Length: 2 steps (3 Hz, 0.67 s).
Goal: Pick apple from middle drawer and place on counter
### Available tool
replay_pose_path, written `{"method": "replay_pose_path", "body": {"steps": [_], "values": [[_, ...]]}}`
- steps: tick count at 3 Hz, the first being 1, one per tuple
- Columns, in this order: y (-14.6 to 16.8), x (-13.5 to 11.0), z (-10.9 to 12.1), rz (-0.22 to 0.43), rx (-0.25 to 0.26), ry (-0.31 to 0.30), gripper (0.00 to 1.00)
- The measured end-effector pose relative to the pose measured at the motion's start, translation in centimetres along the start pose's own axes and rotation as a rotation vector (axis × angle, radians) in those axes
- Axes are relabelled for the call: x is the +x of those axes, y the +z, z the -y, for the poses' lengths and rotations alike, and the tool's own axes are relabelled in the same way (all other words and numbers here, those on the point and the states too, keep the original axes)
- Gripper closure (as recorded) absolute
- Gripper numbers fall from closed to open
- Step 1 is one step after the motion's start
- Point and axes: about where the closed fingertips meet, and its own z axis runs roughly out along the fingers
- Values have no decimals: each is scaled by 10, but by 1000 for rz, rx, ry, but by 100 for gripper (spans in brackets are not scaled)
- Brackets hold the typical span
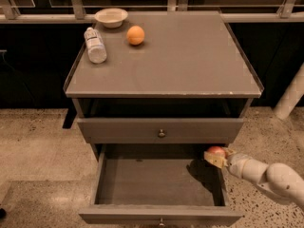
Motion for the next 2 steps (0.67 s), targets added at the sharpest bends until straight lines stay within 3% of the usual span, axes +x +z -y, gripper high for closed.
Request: {"method": "replay_pose_path", "body": {"steps": [1,2], "values": [[-33,-31,7,68,-114,35,100],[-33,-31,7,68,-114,35,100]]}}
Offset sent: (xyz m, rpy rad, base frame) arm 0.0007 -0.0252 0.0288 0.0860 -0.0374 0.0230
